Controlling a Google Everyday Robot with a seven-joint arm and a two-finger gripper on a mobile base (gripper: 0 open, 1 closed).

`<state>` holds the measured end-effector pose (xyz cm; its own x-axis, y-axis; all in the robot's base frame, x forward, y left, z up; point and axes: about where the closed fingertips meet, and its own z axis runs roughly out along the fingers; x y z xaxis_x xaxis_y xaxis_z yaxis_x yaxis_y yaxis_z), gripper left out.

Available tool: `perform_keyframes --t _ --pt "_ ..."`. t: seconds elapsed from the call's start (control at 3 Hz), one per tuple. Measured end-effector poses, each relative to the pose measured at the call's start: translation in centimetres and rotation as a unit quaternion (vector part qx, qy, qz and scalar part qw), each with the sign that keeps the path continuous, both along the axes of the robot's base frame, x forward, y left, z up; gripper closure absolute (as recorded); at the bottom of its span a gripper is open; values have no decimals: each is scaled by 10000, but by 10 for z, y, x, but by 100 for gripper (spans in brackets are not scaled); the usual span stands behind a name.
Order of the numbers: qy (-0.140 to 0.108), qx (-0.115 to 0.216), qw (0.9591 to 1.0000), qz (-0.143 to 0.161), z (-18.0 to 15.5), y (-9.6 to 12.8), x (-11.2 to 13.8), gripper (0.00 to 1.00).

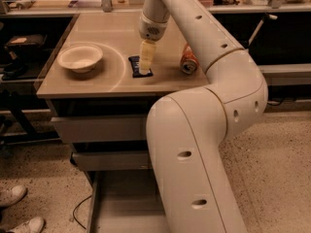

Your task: Place rxbar blueberry into bottom drawer

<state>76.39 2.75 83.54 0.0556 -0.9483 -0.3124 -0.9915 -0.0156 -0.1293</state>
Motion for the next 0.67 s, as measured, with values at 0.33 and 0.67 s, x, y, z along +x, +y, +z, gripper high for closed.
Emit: perform_keyframes --t 0.33,0.67 --pt "132 12 9999 96 -7 8 -8 0" --pt "168 -27 9997 160 -15 10 -10 0"
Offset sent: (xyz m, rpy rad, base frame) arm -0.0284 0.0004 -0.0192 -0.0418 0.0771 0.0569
